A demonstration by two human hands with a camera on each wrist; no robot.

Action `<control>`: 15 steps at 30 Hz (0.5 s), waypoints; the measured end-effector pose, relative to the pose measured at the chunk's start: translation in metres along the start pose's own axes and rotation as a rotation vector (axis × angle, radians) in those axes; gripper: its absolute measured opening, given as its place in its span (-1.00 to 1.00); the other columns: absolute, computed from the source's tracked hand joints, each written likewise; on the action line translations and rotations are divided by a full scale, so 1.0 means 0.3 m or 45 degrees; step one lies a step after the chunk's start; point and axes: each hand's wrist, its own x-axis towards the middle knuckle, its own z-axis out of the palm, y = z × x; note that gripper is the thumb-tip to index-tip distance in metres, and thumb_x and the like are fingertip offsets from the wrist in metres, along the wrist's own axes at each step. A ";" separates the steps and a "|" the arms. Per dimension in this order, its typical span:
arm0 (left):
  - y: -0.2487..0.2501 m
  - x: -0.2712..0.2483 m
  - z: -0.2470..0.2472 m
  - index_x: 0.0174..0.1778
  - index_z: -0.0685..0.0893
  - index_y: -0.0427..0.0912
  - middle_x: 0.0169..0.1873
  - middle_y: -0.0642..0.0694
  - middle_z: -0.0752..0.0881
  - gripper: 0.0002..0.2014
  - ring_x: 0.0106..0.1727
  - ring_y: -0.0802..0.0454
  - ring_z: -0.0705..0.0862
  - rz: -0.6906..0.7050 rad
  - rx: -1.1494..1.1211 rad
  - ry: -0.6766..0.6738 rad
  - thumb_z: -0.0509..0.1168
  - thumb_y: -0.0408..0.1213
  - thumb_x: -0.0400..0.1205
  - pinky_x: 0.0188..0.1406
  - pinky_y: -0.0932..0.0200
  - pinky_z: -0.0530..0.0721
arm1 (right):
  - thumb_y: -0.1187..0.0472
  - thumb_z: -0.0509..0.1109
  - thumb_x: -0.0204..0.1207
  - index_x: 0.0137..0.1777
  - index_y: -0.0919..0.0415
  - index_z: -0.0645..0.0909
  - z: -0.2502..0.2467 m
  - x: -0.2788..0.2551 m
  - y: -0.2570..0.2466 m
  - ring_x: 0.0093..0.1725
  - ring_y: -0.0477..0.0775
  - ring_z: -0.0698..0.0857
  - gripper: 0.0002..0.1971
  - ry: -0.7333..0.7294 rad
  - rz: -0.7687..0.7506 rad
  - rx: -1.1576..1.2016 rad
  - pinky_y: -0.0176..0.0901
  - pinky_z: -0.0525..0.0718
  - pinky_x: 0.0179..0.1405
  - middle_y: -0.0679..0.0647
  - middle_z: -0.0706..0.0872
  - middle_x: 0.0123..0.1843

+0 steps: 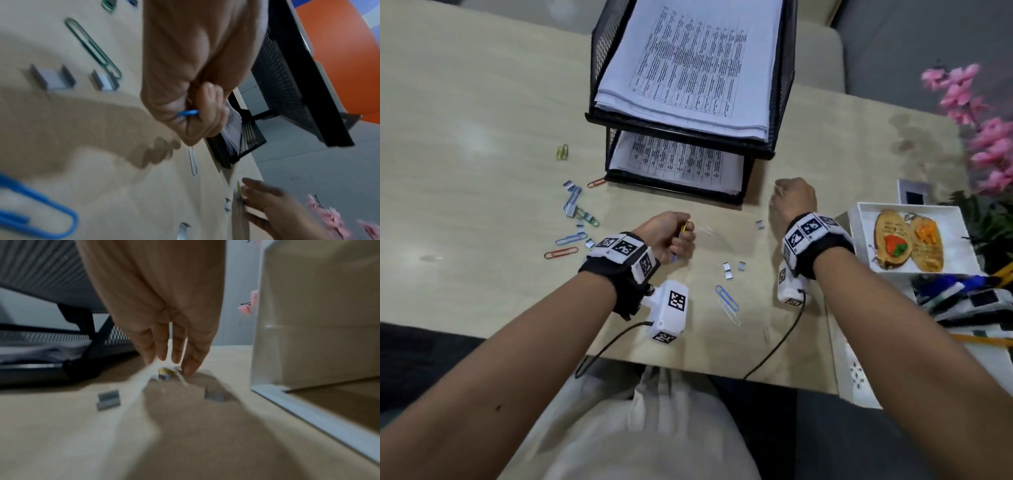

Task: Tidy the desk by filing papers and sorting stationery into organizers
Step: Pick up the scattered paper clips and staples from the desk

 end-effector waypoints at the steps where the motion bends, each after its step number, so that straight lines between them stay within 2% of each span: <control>1: 0.000 -0.007 -0.015 -0.44 0.28 -0.14 -0.79 -0.01 0.38 -0.60 -0.88 0.20 0.27 0.008 -0.024 0.033 -0.12 -0.17 0.75 -0.97 0.45 0.18 | 0.45 0.23 0.44 -0.25 0.44 0.59 0.010 -0.010 -0.001 -0.09 0.45 0.60 -0.87 0.001 -0.026 -0.067 -0.10 0.57 -0.14 0.55 0.61 -0.11; 2: -0.002 -0.013 -0.027 -0.43 0.30 -0.16 -0.78 -0.04 0.42 -0.60 -0.87 0.19 0.32 0.017 -0.047 0.070 -0.11 -0.17 0.75 -0.95 0.45 0.27 | 0.48 0.21 0.42 -0.31 0.43 0.54 0.026 -0.025 0.004 -0.10 0.43 0.60 -0.87 0.017 -0.052 -0.110 -0.12 0.53 -0.19 0.53 0.61 -0.12; 3: -0.005 -0.019 -0.038 -0.42 0.32 -0.17 -0.77 -0.07 0.45 -0.60 -0.85 0.17 0.38 0.021 -0.071 0.098 -0.09 -0.17 0.75 -0.91 0.44 0.36 | 0.52 0.20 0.42 -0.29 0.45 0.56 0.042 -0.046 0.011 -0.04 0.41 0.60 -0.87 0.037 -0.075 -0.136 -0.10 0.53 -0.18 0.51 0.62 -0.06; 6: -0.020 -0.033 -0.051 -0.42 0.35 -0.19 -0.76 -0.11 0.51 -0.59 -0.82 0.13 0.47 0.022 -0.131 0.114 -0.09 -0.17 0.75 -0.86 0.41 0.49 | 0.55 0.20 0.43 -0.03 0.50 0.66 0.086 -0.124 0.037 0.14 0.40 0.57 -0.77 0.111 -0.091 -0.096 0.04 0.56 -0.01 0.44 0.62 0.10; 11: -0.064 -0.051 -0.013 -0.43 0.32 -0.15 -0.82 -0.01 0.40 -0.61 -0.87 0.19 0.32 0.066 -0.067 0.100 -0.10 -0.20 0.74 -0.95 0.45 0.24 | 0.58 0.15 0.37 -0.07 0.44 0.66 0.103 -0.201 0.065 0.09 0.38 0.64 -0.72 0.166 0.155 0.140 -0.01 0.58 0.02 0.41 0.69 0.07; 15: -0.114 -0.052 0.010 -0.43 0.32 -0.14 -0.83 0.02 0.38 -0.62 -0.87 0.20 0.32 0.135 -0.009 0.111 -0.09 -0.22 0.73 -0.91 0.50 0.23 | 0.55 0.18 0.37 -0.18 0.37 0.74 0.072 -0.252 0.055 -0.10 0.19 0.71 -0.71 0.257 0.195 0.439 -0.30 0.54 -0.14 0.26 0.78 -0.17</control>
